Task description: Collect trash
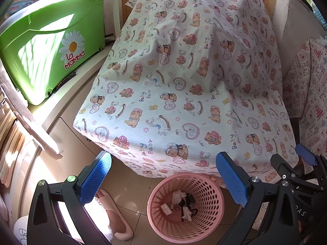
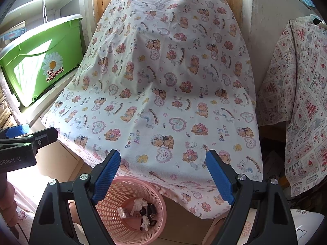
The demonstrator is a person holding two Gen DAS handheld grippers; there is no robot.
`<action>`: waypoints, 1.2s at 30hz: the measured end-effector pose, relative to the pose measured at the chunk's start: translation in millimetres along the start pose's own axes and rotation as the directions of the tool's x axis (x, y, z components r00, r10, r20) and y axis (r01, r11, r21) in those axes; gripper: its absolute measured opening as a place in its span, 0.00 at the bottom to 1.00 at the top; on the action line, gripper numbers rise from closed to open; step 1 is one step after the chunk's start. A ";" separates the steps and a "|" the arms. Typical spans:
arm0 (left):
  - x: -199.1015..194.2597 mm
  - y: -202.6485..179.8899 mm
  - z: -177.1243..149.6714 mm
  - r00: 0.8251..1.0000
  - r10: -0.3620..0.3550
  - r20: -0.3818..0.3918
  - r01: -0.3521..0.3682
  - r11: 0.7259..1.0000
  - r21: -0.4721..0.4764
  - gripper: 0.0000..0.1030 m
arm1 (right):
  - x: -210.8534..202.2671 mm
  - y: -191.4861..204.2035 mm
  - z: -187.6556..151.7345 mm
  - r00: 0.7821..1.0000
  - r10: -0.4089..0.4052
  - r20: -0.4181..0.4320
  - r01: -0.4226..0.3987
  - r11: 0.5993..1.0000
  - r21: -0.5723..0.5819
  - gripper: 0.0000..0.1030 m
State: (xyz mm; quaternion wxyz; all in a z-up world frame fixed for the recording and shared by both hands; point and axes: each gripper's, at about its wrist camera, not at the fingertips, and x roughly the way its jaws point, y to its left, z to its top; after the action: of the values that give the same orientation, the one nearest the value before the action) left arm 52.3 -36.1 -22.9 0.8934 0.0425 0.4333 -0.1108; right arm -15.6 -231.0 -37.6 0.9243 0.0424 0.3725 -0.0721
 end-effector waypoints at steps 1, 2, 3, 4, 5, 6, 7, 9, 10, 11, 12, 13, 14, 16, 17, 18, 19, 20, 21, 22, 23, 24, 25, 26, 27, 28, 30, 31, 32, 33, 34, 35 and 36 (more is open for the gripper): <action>0.3 0.6 0.0 1.000 0.000 -0.002 0.000 1.000 -0.003 0.98 | 0.4 -0.3 -0.9 1.000 0.002 0.000 -0.002 1.000 0.001 0.84; 0.5 0.9 0.1 1.000 -0.001 -0.003 0.001 1.000 -0.004 0.98 | 0.7 -0.5 -0.4 1.000 0.002 0.000 -0.002 1.000 0.000 0.84; 0.6 1.0 0.0 1.000 0.000 -0.004 0.000 1.000 -0.004 0.98 | 0.5 -0.1 -0.6 1.000 0.001 0.000 -0.001 1.000 0.001 0.84; 0.5 1.2 0.0 1.000 0.001 -0.004 -0.001 1.000 -0.005 0.98 | 0.6 -0.3 -0.6 1.000 -0.001 0.000 0.001 1.000 0.001 0.84; 0.3 1.6 -0.1 1.000 0.002 -0.003 -0.002 1.000 -0.006 0.98 | 1.0 -0.2 -1.4 1.000 -0.002 0.000 0.002 1.000 0.003 0.84; 0.1 1.9 0.0 1.000 0.002 -0.003 -0.002 1.000 -0.008 0.98 | 2.1 -1.4 -2.1 1.000 -0.003 -0.002 0.003 1.000 0.005 0.84; 0.0 2.1 -0.1 1.000 0.000 -0.003 0.000 1.000 -0.008 0.98 | 2.3 -1.4 -2.6 1.000 -0.003 -0.003 0.003 1.000 0.007 0.84; -0.1 2.5 -0.2 1.000 0.000 -0.002 -0.001 1.000 -0.010 0.98 | 2.2 -2.1 -1.9 1.000 -0.004 -0.004 0.004 1.000 0.009 0.84; -0.1 2.5 -0.2 1.000 0.001 -0.002 -0.001 1.000 -0.010 0.98 | 2.2 -2.3 -1.4 1.000 -0.003 -0.004 0.003 1.000 0.008 0.85; 0.0 2.6 -0.3 1.000 0.001 -0.003 -0.001 1.000 -0.009 0.98 | 2.2 -2.4 -1.0 1.000 -0.002 -0.004 0.002 1.000 0.007 0.84; 0.1 2.8 -0.3 1.000 0.001 -0.004 -0.001 1.000 -0.010 0.98 | 2.1 -2.4 -0.8 1.000 -0.002 -0.004 0.002 1.000 0.006 0.84; 0.2 2.9 -0.3 1.000 0.001 -0.005 -0.001 1.000 -0.011 0.98 | 1.9 -2.3 -0.7 1.000 -0.002 -0.004 0.002 1.000 0.007 0.84; 0.5 2.9 -0.1 1.000 0.001 -0.007 -0.001 1.000 -0.012 0.98 | 2.0 -2.1 -1.0 1.000 -0.002 -0.004 0.002 1.000 0.007 0.85; 0.6 2.8 -0.1 1.000 0.001 -0.007 -0.001 1.000 -0.012 0.98 | 2.2 -2.1 -0.5 1.000 -0.004 -0.006 0.004 1.000 0.006 0.84; 0.8 2.8 -0.1 1.000 0.002 -0.007 -0.002 1.000 -0.012 0.98 | 2.4 -2.0 -1.2 1.000 -0.004 -0.007 0.004 1.000 0.005 0.84; 0.8 2.8 -0.1 1.000 0.002 -0.007 -0.002 1.000 -0.012 0.98 | 2.2 -2.3 -0.6 1.000 -0.005 -0.007 0.005 1.000 0.007 0.84; 0.9 2.7 -0.1 1.000 0.002 -0.007 -0.002 1.000 -0.012 0.98 | 2.3 -2.3 -0.4 1.000 -0.004 -0.006 0.004 1.000 0.008 0.84; 0.9 2.7 -0.1 1.000 0.001 -0.007 -0.002 1.000 -0.013 0.98 | 2.3 -2.7 -0.6 1.000 -0.004 -0.006 0.004 1.000 0.009 0.84; 1.0 2.8 -0.1 1.000 0.001 -0.007 -0.001 1.000 -0.013 0.98 | 2.4 -2.7 -0.4 1.000 -0.004 -0.006 0.004 1.000 0.009 0.84; 1.0 2.8 -0.1 1.000 0.001 -0.007 -0.001 1.000 -0.014 0.98 | 2.6 -2.8 -0.7 1.000 -0.005 -0.006 0.005 1.000 0.009 0.84; 1.1 2.8 -0.1 1.000 0.001 -0.007 -0.001 1.000 -0.012 0.98 | 2.7 -2.9 -0.2 1.000 -0.004 -0.006 0.004 1.000 0.008 0.84; 1.1 2.8 -0.2 1.000 0.001 -0.008 -0.001 1.000 -0.013 0.98 | 2.7 -3.1 -0.1 1.000 -0.003 -0.007 0.003 1.000 0.007 0.84; 1.2 2.9 -0.1 1.000 0.001 -0.007 -0.001 1.000 -0.012 0.98 | 2.7 -3.3 -0.2 1.000 -0.003 -0.007 0.003 1.000 0.008 0.84; 1.1 2.8 -0.1 1.000 0.000 -0.008 0.000 1.000 -0.011 0.98 | 2.8 -3.4 0.0 1.000 -0.002 -0.006 0.002 1.000 0.007 0.84; 1.1 2.9 -0.1 1.000 0.000 -0.007 0.000 1.000 -0.010 0.98 | 2.8 -3.6 0.1 1.000 -0.002 -0.006 0.002 1.000 0.007 0.84; 1.2 2.8 -0.1 1.000 0.002 -0.007 -0.002 1.000 -0.010 0.98 | 2.9 -3.7 -0.6 1.000 -0.002 -0.006 0.002 1.000 0.007 0.85; 1.2 2.3 0.0 1.000 0.004 -0.006 -0.005 1.000 -0.007 0.98 | 2.7 -3.8 0.0 1.000 -0.002 -0.007 0.002 1.000 0.005 0.85; 1.2 2.1 0.0 1.000 0.007 -0.004 -0.007 1.000 -0.003 0.98 | 2.8 -3.9 -0.4 1.000 -0.003 -0.007 0.003 1.000 0.005 0.84; 1.1 1.9 0.0 1.000 0.011 -0.001 -0.011 1.000 -0.001 0.98 | 2.6 -3.9 -0.1 1.000 -0.003 -0.007 0.003 1.000 0.006 0.84; 0.6 2.2 0.0 1.000 0.014 0.002 -0.014 1.000 -0.001 0.98 | 2.7 -3.8 -0.1 1.000 -0.002 -0.007 0.002 1.000 0.006 0.84; 0.7 2.0 0.0 1.000 0.016 0.004 -0.016 1.000 -0.001 0.98 | 2.9 -3.7 -0.1 1.000 -0.001 -0.007 0.001 1.000 0.007 0.84; 0.7 2.0 0.0 1.000 0.017 0.005 -0.017 1.000 -0.001 0.98 | 3.1 -3.5 -0.1 1.000 -0.001 -0.007 0.001 1.000 0.007 0.84; 0.6 2.1 -0.1 1.000 0.016 0.004 -0.016 1.000 -0.001 0.98 | 3.3 -3.4 -0.1 1.000 -0.001 -0.007 0.001 1.000 0.006 0.84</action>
State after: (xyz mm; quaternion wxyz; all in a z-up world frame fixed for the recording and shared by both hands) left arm 53.1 -34.2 -23.4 0.8951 0.0452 0.4313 -0.1034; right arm -13.8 -234.6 -40.1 0.9228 0.0454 0.3756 -0.0735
